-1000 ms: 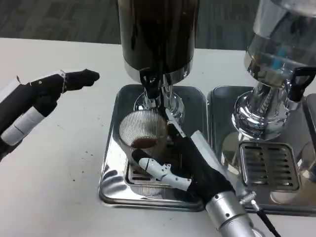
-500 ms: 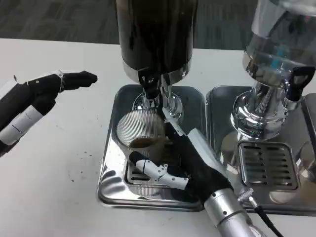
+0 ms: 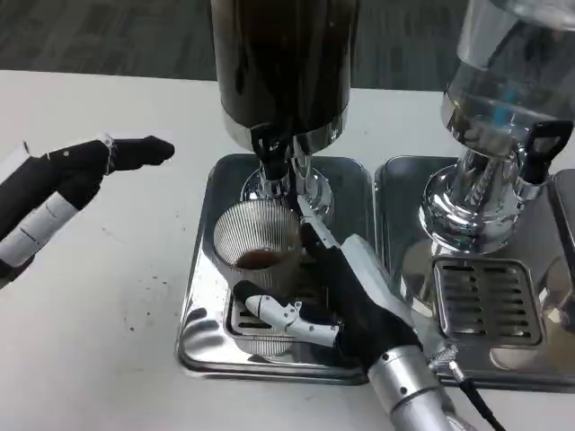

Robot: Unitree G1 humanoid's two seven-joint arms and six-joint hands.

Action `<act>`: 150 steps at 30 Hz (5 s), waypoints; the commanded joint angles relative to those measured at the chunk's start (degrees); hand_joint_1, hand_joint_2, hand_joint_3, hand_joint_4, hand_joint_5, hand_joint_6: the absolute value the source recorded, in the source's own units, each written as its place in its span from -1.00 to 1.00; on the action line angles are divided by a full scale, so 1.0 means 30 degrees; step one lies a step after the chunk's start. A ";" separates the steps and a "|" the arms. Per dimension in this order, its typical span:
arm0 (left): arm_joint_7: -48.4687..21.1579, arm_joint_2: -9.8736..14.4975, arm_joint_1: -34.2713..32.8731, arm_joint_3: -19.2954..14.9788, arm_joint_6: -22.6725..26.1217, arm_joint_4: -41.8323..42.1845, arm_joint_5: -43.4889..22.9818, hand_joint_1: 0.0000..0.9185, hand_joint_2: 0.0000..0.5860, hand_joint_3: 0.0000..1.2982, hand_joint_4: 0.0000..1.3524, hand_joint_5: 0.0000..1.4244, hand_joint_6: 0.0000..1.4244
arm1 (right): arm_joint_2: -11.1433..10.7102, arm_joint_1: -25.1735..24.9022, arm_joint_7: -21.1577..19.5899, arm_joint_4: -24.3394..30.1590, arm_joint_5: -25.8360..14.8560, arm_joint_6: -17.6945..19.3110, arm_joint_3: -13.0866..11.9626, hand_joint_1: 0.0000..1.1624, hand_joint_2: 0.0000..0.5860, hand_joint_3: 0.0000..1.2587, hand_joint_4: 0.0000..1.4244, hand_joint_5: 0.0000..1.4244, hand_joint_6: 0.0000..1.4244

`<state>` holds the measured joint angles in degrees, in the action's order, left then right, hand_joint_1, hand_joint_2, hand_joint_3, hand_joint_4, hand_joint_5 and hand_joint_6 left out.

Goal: Grasp the cup under the faucet to collect the drink, then remove the cup.

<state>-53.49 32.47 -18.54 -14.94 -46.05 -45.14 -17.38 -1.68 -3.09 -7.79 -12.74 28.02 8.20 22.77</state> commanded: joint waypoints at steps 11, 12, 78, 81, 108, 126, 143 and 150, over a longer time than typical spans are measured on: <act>0.0327 0.0517 0.0251 0.0033 0.0156 -0.0117 0.0253 -1.00 -0.54 -0.42 -0.59 -0.71 -0.76 | 0.0591 0.0209 -0.0905 -0.0253 0.0525 -0.0437 0.0574 0.04 -0.31 -1.00 -1.00 -0.75 -0.62; 0.0338 0.0538 0.0277 0.0032 0.0164 -0.0106 0.0251 -1.00 -0.54 -0.42 -0.59 -0.71 -0.76 | 0.0602 0.0239 -0.0890 -0.0270 0.0502 -0.0451 0.0583 0.04 -0.30 -1.00 -1.00 -0.73 -0.60; 0.0525 0.0262 0.0070 0.1116 -0.0336 -0.0931 0.1176 -1.00 -0.52 -0.44 -0.58 -0.67 -0.68 | 0.0477 0.3303 -0.7191 0.2374 0.2887 0.1092 -0.0346 0.21 -0.26 -0.33 -0.19 0.11 0.56; 0.0520 0.0233 0.0099 0.1285 -0.0486 -0.0915 0.1339 -1.00 -0.52 -0.44 -0.58 -0.67 -0.68 | 0.0309 0.3449 -0.6996 0.2807 0.2863 0.1112 -0.0568 0.21 -0.26 -0.31 -0.19 0.12 0.57; 0.0894 0.0399 0.0919 0.2559 -0.3885 -0.0061 0.2404 -1.00 -0.51 -0.60 -0.78 -0.80 -0.75 | -0.0991 0.6050 -0.5198 0.7111 0.2654 0.0908 -0.2188 0.21 -0.21 -0.26 -0.13 0.18 0.61; 0.2212 0.2609 0.3745 0.2925 -0.7565 0.2949 0.3527 -1.00 -0.56 -0.87 -1.00 -1.00 -0.90 | -0.1710 0.7924 -0.3891 0.9697 0.2083 0.1332 -0.2751 0.21 -0.21 -0.24 -0.13 0.20 0.63; 0.4848 0.3941 0.5611 0.3995 -1.0644 0.5463 0.7370 -1.00 -0.61 -0.94 -1.00 -1.00 -0.98 | -0.2613 1.0171 -0.2666 1.2126 0.1738 0.2068 -0.3326 0.20 -0.19 -0.21 -0.13 0.21 0.65; 0.5620 0.4772 0.5561 0.4810 -1.1106 0.5754 0.7796 -1.00 -0.62 -0.94 -1.00 -1.00 -0.99 | -0.2603 1.1091 -0.2673 1.2942 0.1754 0.2598 -0.3431 0.20 -0.18 -0.21 -0.11 0.22 0.65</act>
<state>-38.01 45.15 -2.30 -1.66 -78.21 -28.96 5.15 -9.55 29.59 -15.01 23.48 32.71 13.33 12.72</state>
